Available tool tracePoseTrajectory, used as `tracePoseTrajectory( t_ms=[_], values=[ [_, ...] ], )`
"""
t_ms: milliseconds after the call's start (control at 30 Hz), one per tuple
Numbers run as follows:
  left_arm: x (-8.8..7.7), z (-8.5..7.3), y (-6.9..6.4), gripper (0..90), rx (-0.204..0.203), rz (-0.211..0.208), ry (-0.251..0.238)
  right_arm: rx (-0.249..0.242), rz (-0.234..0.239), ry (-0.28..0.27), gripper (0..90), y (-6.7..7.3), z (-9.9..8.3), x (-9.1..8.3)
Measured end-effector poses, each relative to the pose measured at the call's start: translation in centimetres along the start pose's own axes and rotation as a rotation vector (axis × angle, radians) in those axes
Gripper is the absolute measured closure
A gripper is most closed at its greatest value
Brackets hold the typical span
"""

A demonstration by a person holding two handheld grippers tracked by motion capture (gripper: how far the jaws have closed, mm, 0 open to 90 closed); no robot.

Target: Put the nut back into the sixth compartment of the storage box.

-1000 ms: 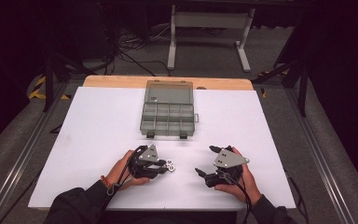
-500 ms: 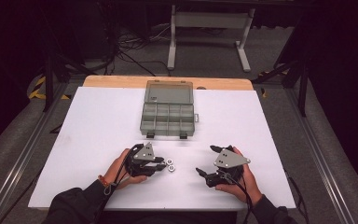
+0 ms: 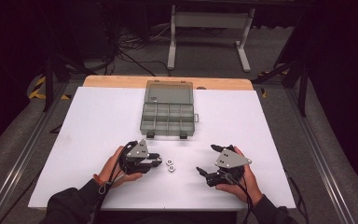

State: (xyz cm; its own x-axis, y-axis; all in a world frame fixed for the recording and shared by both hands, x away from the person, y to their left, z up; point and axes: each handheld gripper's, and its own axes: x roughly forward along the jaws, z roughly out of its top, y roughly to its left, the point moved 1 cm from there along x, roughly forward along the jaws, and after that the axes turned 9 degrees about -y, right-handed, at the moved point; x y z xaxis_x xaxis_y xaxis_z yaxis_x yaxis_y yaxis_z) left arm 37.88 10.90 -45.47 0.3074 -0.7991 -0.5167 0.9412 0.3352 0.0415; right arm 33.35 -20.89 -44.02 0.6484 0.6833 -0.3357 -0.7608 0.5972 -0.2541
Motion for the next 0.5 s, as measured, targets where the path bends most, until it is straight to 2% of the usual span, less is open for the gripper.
tracePoseTrajectory(
  t_ms=[500],
  values=[
    [-0.77, 0.97, 0.97, 69.8, 0.005, 0.039, -0.043, 0.014, -0.019, -0.021, 11.1, -0.35, 0.10, -0.21]
  ],
)
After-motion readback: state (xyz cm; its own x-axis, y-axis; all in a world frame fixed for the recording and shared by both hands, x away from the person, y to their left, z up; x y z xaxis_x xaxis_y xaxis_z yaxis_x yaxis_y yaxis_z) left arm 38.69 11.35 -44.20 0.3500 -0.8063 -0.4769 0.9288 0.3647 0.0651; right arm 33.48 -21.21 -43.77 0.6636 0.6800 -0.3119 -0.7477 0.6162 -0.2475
